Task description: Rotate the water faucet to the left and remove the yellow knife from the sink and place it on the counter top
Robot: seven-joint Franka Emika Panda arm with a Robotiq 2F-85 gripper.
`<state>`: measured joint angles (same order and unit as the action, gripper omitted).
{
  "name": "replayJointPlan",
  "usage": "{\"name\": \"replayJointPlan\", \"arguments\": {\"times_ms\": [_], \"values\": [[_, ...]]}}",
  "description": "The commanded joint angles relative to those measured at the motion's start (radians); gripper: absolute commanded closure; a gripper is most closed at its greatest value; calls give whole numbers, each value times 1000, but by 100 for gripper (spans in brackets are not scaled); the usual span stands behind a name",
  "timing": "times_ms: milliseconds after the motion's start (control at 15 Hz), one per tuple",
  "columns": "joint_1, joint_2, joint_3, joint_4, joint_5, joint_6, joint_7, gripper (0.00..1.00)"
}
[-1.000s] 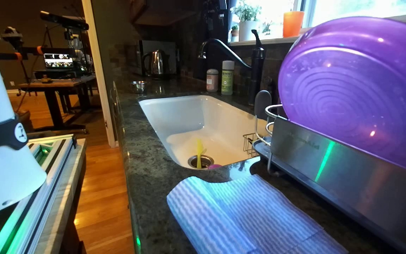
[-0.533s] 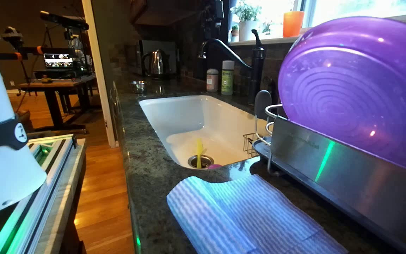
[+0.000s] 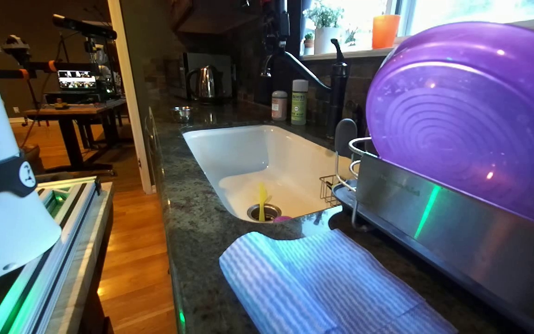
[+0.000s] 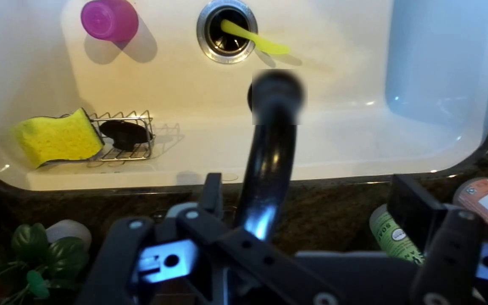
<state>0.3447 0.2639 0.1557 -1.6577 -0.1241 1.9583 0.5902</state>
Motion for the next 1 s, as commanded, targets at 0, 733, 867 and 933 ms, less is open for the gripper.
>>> {"name": "replayJointPlan", "arguments": {"times_ms": [0,733,867,933], "values": [[-12,21,23,-20,69,81,-33,0],[20,149,42,140,64,89,-143,0],[45,198,49,210,42,89,-173,0],[58,226,50,251,33,80,-187,0]]}}
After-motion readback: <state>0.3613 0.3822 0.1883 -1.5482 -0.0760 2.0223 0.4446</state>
